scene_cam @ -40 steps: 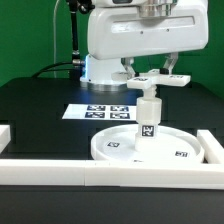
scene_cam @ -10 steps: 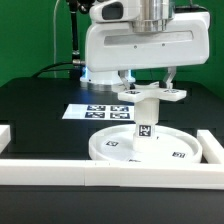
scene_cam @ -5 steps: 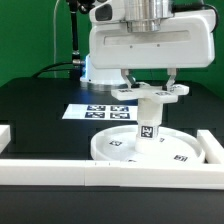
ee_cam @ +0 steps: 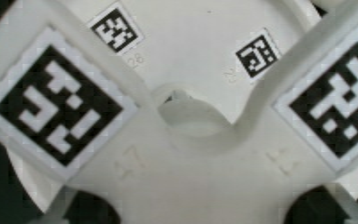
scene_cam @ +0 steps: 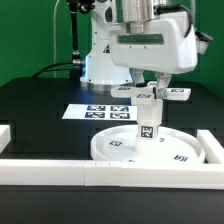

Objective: Assemble round table

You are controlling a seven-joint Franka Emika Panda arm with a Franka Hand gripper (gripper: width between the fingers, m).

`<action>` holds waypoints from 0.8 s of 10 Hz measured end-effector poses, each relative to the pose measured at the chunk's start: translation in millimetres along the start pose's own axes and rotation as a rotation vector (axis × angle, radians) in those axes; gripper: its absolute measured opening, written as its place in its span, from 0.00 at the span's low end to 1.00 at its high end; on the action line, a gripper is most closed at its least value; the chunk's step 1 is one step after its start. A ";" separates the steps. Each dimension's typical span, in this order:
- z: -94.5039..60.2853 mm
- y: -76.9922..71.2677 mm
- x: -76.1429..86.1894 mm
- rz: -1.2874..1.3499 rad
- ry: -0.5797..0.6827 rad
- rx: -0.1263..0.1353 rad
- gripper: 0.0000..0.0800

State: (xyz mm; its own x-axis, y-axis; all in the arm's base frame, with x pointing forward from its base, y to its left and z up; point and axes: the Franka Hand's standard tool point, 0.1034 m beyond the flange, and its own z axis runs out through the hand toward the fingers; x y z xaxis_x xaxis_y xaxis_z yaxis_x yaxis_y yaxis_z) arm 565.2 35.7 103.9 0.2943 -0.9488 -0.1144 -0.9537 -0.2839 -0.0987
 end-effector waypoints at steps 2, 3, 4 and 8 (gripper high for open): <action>0.7 0.5 1.4 0.244 -0.016 0.005 0.56; 0.7 -0.1 1.2 0.315 -0.016 0.005 0.56; 0.7 -0.2 1.1 0.357 -0.017 0.005 0.56; 1.0 -1.0 -1.3 0.524 -0.037 0.007 0.68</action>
Offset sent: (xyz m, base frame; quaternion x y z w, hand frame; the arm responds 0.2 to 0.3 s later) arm 0.0006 -0.0090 -0.0133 -0.0320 0.0291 0.1721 0.9841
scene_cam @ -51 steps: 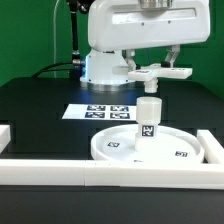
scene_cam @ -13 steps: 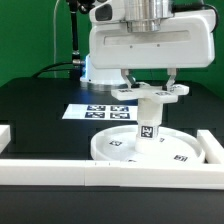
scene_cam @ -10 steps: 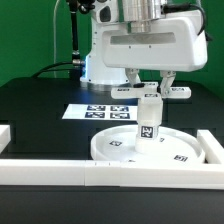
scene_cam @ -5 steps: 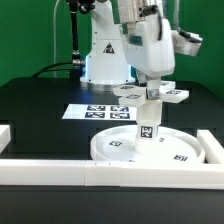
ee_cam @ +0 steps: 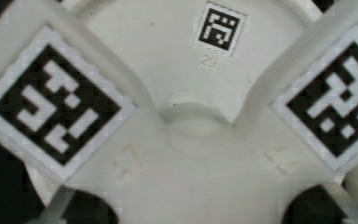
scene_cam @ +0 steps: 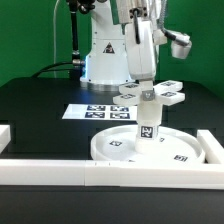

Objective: Assemble round table

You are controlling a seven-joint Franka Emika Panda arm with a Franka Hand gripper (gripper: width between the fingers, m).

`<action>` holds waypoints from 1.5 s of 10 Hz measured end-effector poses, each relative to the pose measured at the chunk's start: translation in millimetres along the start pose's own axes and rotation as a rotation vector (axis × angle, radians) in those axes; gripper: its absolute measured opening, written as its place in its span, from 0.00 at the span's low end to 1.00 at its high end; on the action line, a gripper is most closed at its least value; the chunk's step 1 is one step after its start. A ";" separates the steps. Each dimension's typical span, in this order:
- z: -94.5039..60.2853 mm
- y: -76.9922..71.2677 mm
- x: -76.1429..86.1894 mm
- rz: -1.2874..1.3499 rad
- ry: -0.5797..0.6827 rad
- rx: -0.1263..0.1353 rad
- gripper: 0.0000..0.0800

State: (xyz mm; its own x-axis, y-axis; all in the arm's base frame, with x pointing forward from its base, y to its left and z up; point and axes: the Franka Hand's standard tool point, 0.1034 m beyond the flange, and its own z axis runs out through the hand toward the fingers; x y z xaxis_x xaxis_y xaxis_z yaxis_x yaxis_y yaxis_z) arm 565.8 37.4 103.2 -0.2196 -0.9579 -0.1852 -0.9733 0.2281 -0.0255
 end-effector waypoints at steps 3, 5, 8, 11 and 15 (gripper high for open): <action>-9.8 1.0 -0.4 -0.075 -0.020 -0.011 0.81; -30.4 -2.0 -3.0 -0.124 -0.048 0.000 0.81; -30.1 -2.4 -4.7 -0.159 -0.054 0.004 0.81; -26.6 1.4 -11.0 -0.568 -0.020 -0.032 0.81; -30.6 -0.8 -17.7 -1.007 -0.050 -0.062 0.81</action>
Offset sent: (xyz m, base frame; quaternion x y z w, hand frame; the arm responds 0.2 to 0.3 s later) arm -0.0126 -0.0026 0.0344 -0.0121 -0.0425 -0.0112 0.9990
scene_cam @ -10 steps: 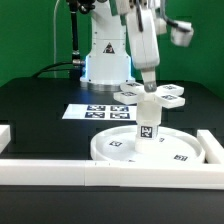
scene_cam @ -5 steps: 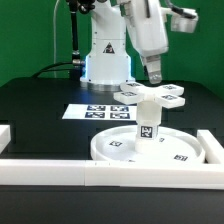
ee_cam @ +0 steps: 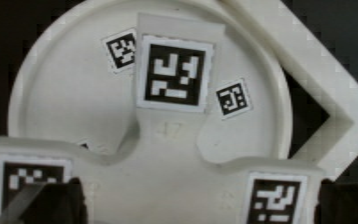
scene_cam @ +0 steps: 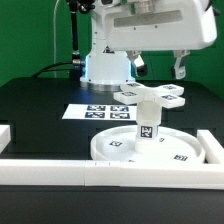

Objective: Assemble round table

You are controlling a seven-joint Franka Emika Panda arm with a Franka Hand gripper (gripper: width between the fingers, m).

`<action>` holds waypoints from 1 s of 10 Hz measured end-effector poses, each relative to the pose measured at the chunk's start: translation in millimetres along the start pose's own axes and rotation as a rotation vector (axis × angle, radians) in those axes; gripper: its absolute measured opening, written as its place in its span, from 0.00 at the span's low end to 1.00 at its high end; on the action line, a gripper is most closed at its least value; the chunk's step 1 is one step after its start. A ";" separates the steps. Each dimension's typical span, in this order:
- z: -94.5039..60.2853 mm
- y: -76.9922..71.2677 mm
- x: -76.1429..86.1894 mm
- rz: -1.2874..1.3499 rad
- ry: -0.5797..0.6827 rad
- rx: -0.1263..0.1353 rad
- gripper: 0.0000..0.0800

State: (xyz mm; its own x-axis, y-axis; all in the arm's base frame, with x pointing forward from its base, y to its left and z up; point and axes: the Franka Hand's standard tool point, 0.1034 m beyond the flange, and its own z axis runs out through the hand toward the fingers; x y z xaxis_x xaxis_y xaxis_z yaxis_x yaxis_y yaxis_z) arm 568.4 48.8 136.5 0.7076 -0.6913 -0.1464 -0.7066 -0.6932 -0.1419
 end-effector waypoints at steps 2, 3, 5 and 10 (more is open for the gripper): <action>0.2 0.4 0.1 -0.152 0.000 0.000 0.81; 0.2 0.3 -0.7 -0.271 0.003 -0.007 0.81; 0.5 -2.2 -2.8 -0.510 0.019 -0.022 0.81; -0.1 1.4 2.3 -0.934 0.033 -0.060 0.81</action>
Offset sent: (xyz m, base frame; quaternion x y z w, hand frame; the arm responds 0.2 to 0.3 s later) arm -0.0103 0.0091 0.0054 -0.0257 0.0207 -0.2939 0.9553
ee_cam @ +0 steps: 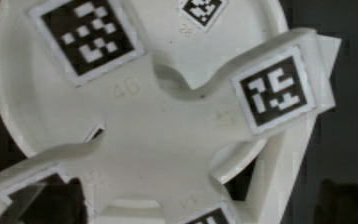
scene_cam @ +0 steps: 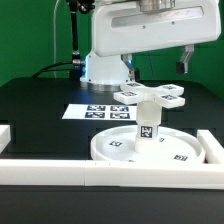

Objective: Assemble round table

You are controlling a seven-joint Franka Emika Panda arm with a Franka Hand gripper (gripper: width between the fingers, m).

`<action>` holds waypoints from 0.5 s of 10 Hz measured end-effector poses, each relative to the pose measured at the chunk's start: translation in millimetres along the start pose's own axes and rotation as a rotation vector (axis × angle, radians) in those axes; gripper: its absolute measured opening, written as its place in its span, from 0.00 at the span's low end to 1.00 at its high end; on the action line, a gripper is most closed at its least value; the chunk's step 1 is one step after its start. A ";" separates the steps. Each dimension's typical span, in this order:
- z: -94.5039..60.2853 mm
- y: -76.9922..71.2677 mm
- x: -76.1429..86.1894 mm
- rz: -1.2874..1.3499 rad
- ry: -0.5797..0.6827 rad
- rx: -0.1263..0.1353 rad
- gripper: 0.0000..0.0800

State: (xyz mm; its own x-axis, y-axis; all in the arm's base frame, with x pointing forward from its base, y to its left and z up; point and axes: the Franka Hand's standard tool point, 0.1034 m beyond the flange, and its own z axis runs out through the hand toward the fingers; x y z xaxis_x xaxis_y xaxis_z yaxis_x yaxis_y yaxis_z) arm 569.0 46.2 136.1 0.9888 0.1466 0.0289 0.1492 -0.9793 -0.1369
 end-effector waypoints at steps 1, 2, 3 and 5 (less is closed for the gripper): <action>0.3 0.6 -0.2 -0.068 -0.001 -0.001 0.81; 0.4 1.3 -0.3 -0.118 -0.001 -0.002 0.81; 0.8 2.7 -0.7 -0.242 -0.004 -0.006 0.81; 5.1 5.1 -2.3 -0.517 -0.023 -0.031 0.81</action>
Offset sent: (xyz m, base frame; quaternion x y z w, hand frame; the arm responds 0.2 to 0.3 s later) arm -0.0024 0.0002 -0.0102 -0.0135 0.0216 -0.3271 0.9447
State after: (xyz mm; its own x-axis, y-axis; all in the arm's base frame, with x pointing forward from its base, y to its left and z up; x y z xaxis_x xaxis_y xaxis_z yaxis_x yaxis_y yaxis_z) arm 567.6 41.6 130.2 0.7858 0.6153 0.0631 0.6185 -0.7816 -0.0812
